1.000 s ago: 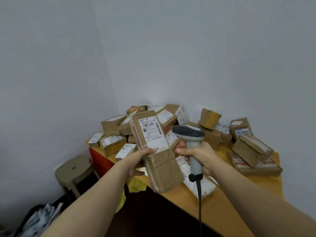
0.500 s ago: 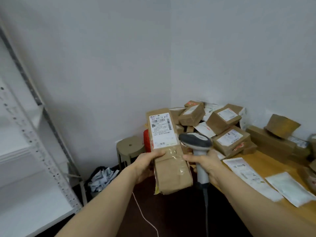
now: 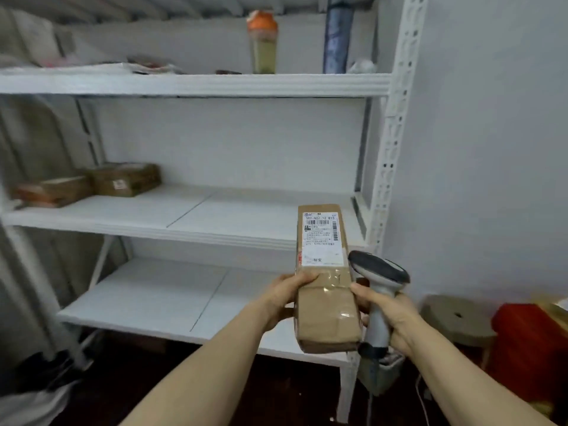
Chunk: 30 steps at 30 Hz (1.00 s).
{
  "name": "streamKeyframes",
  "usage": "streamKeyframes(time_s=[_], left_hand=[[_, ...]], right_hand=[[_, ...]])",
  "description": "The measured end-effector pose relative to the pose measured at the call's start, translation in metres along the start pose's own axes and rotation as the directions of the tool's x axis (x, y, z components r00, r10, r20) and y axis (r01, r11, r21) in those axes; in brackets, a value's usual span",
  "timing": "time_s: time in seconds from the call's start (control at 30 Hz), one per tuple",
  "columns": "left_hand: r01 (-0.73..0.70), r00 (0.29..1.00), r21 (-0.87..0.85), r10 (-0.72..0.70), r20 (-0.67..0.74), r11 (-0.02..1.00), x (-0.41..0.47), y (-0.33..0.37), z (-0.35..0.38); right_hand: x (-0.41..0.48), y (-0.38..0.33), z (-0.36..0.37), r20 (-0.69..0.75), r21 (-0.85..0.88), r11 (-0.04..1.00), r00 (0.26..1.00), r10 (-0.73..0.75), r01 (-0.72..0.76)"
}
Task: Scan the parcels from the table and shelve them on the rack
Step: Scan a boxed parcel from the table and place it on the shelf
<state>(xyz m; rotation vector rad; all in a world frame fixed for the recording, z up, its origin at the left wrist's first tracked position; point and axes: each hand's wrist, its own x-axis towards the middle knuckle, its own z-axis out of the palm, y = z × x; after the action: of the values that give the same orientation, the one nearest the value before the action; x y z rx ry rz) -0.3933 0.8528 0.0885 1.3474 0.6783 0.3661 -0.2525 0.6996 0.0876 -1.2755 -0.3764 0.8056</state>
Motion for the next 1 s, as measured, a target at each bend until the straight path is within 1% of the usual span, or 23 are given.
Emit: streamKeyframes(time_s=[0.07, 0.13, 0.2, 0.23, 0.33, 0.43, 0.5, 0.6, 0.67, 0.77, 0.8, 0.87, 0.93, 1.0], left_hand=[[0.009, 1.0, -0.042, -0.009, -0.015, 0.999, -0.009, 0.004, -0.05], [0.046, 0.998, -0.1, -0.042, 0.044, 0.994, -0.017, 0.003, -0.093], [0.053, 0.993, -0.19, -0.032, 0.113, 0.98, -0.021, 0.0, -0.13], [0.045, 0.993, -0.216, -0.021, 0.112, 0.975, -0.023, -0.001, -0.148], [0.014, 0.999, -0.24, -0.005, 0.04, 0.971, -0.024, -0.001, -0.202], [0.008, 1.0, -0.253, -0.006, 0.008, 0.967, -0.019, 0.007, -0.261], [0.007, 0.999, -0.224, -0.016, -0.041, 0.974, -0.012, 0.015, -0.296], [-0.014, 0.982, -0.142, -0.013, -0.19, 0.99, 0.012, 0.032, -0.341], [0.011, 0.962, -0.106, -0.039, -0.27, 0.994, 0.033, 0.045, -0.371], [0.061, 0.948, -0.081, -0.083, -0.308, 0.995, 0.062, 0.065, -0.412], [0.072, 0.942, -0.095, -0.099, -0.322, 0.993, 0.072, 0.071, -0.426], [0.066, 0.926, -0.182, -0.128, -0.355, 0.981, 0.086, 0.079, -0.451], [0.031, 0.918, -0.264, -0.132, -0.374, 0.964, 0.097, 0.086, -0.474], [-0.006, 0.909, -0.287, -0.115, -0.4, 0.958, 0.106, 0.092, -0.498]], right_hand=[[0.017, 0.007, 0.05, 0.069, -0.025, 1.0, 0.998, 0.007, -0.005], [0.033, 0.014, 0.094, 0.109, -0.039, 0.999, 0.994, 0.012, -0.008], [0.048, 0.025, 0.135, 0.145, -0.022, 0.999, 0.989, 0.032, -0.029], [0.056, 0.031, 0.154, 0.163, -0.013, 0.999, 0.986, 0.046, -0.045], [0.079, 0.05, 0.21, 0.218, -0.038, 0.997, 0.973, 0.081, -0.074], [0.107, 0.067, 0.267, 0.287, -0.05, 0.993, 0.951, 0.116, -0.106], [0.129, 0.076, 0.303, 0.319, -0.046, 0.991, 0.938, 0.135, -0.127], [0.167, 0.082, 0.351, 0.366, -0.024, 0.988, 0.919, 0.15, -0.152], [0.198, 0.082, 0.38, 0.372, -0.023, 0.988, 0.916, 0.149, -0.151], [0.246, 0.079, 0.423, 0.376, -0.041, 0.991, 0.917, 0.135, -0.129], [0.26, 0.078, 0.437, 0.386, -0.049, 0.991, 0.913, 0.133, -0.124], [0.283, 0.078, 0.464, 0.411, -0.056, 0.991, 0.902, 0.133, -0.12], [0.302, 0.077, 0.49, 0.425, -0.066, 0.991, 0.895, 0.135, -0.118], [0.317, 0.075, 0.514, 0.445, -0.068, 0.99, 0.885, 0.14, -0.122]])
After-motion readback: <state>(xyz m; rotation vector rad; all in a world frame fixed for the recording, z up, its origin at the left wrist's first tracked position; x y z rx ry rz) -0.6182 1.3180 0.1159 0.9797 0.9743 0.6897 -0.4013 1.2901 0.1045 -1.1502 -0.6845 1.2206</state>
